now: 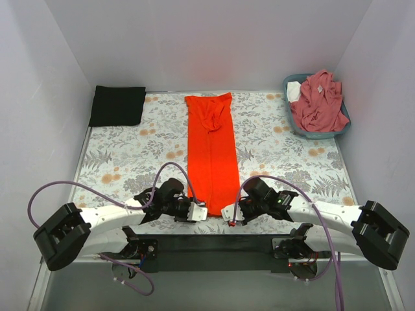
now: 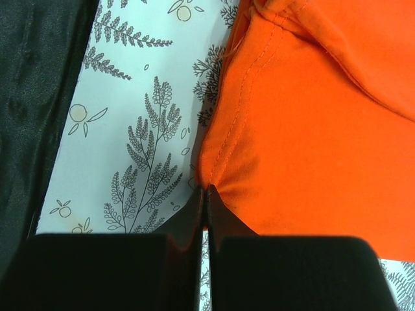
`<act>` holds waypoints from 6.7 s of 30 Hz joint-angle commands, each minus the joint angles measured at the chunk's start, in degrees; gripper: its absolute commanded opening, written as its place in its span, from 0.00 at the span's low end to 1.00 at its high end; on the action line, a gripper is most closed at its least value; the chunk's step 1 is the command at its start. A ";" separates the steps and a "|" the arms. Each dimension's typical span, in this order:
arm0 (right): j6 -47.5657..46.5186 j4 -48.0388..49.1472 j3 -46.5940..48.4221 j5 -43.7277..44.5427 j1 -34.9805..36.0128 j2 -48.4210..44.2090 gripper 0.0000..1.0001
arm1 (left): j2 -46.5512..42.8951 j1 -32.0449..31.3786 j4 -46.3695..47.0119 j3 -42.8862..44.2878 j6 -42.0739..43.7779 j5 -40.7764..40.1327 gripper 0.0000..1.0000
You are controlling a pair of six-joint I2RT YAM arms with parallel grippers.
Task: Fold and stack the t-shirts
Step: Fold the tshirt
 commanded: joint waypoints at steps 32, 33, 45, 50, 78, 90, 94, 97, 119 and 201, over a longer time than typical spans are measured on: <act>-10.91 -9.47 31.87 -6.02 -21.76 15.69 0.01 | 14.62 25.51 -12.02 32.93 12.25 9.93 0.00; -12.57 -9.38 33.21 -6.37 -22.56 17.38 0.01 | 17.68 26.13 -11.32 33.72 13.13 10.02 0.00; -19.88 -6.56 48.15 -8.39 -28.99 36.90 0.01 | 36.86 32.55 -6.83 48.30 21.32 12.30 0.00; -20.06 -6.47 53.87 -9.01 -30.22 42.35 0.01 | 42.40 33.87 -6.48 53.15 21.76 13.01 0.00; 1.77 -13.67 49.75 -11.97 -29.34 30.15 0.36 | 26.61 35.19 -7.70 44.82 -9.66 16.08 0.46; -0.98 -6.75 31.38 -7.44 -21.70 24.86 0.38 | 18.33 28.69 -5.00 24.78 -1.40 12.76 0.53; -4.06 -4.98 30.32 -5.58 -21.61 27.68 0.38 | 18.68 26.75 -2.35 21.52 3.55 10.29 0.54; -7.31 -3.58 28.13 -4.26 -21.43 27.68 0.38 | 18.94 26.49 -0.94 20.64 6.71 10.11 0.54; -10.13 -1.38 29.62 -2.06 -22.22 31.19 0.39 | 28.08 26.49 3.55 22.66 11.21 8.00 0.36; -5.57 -26.25 59.94 -9.36 -32.06 50.27 0.01 | 49.62 34.48 -22.64 58.09 6.81 10.90 0.00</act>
